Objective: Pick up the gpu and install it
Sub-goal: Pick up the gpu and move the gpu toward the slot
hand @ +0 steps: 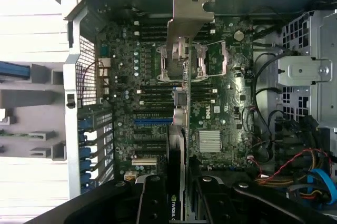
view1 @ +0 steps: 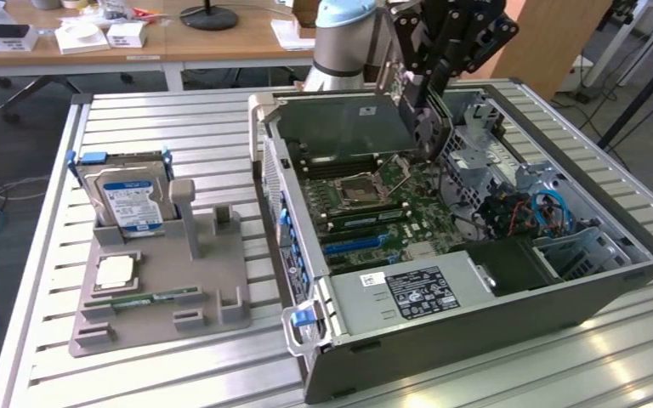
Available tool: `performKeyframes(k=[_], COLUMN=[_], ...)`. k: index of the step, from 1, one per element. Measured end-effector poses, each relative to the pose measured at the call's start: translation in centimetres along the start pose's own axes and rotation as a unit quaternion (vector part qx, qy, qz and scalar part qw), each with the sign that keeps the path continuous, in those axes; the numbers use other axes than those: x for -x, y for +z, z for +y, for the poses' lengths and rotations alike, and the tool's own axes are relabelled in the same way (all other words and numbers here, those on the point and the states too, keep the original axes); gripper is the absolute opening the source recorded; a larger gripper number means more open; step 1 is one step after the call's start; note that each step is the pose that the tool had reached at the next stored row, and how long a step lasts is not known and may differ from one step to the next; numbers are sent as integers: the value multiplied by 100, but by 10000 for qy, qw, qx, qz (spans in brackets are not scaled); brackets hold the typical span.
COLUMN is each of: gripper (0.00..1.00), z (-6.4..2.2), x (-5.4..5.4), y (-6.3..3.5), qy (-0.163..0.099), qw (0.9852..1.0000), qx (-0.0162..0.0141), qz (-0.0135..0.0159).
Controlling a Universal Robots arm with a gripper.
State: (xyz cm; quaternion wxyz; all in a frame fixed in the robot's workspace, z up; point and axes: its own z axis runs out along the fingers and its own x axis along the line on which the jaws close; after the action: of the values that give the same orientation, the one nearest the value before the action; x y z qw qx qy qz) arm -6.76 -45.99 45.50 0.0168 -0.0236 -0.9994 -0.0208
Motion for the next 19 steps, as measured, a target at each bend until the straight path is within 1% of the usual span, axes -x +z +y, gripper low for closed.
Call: performKeyframes(k=[3,10,13,19], gripper=[26,26,26,26], z=[3,4,3,-2], x=[65,77,82,87], y=[-3,2,36,138], qy=[-27,-30,-31,-53], qw=[10000,10000,10000,10000], qx=[-1,1,-1,0], qz=[1,1,2,2])
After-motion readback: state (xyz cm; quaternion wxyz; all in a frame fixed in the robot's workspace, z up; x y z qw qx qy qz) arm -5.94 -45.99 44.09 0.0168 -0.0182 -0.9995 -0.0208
